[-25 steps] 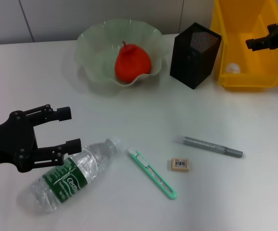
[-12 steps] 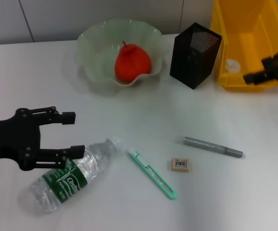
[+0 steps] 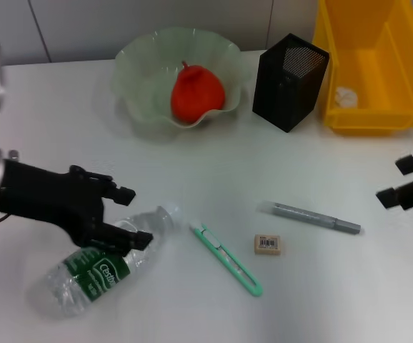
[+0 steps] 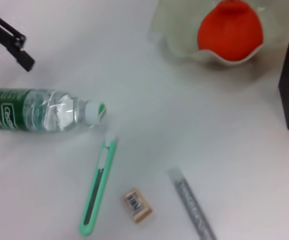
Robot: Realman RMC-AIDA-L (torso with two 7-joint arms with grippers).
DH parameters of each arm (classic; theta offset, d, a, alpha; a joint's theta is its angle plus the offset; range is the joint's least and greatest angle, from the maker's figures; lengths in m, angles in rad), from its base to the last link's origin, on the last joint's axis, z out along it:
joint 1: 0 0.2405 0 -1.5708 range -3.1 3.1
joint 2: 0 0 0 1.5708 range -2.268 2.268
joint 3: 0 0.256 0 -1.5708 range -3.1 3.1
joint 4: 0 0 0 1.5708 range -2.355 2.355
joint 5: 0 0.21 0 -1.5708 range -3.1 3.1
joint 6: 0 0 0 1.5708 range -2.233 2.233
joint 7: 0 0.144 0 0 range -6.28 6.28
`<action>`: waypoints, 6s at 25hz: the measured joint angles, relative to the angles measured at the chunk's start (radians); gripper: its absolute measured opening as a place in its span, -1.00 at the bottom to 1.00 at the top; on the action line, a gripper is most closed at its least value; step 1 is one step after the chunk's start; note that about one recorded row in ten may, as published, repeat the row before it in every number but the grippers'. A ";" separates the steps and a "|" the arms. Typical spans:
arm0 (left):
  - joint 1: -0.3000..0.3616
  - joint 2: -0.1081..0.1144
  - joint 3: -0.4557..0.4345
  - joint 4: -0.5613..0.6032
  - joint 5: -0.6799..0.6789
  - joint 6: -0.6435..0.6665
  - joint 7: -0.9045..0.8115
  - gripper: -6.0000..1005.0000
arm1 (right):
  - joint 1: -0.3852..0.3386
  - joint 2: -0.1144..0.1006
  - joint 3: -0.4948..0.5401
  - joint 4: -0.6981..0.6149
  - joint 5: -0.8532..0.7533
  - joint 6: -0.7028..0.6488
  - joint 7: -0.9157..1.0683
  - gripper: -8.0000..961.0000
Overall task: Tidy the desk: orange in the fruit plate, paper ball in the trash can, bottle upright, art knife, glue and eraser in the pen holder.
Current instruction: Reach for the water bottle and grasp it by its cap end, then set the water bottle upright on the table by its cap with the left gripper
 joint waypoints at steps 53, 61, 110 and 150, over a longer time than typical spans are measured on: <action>-0.269 -0.011 0.714 0.001 0.433 -0.357 -0.918 0.63 | -0.144 -0.022 0.251 0.429 0.249 -0.118 -0.787 0.63; -0.272 -0.011 0.731 -0.032 0.430 -0.365 -0.924 0.63 | -0.138 -0.021 0.242 0.466 0.250 -0.128 -0.808 0.63; -0.182 -0.004 0.749 0.121 0.481 -0.446 -0.835 -0.07 | -0.113 -0.027 0.251 0.556 0.257 -0.121 -0.834 0.63; 0.297 -0.003 0.233 0.144 -0.379 -0.727 0.006 0.04 | -0.063 -0.020 0.265 0.613 0.312 -0.122 -0.775 0.62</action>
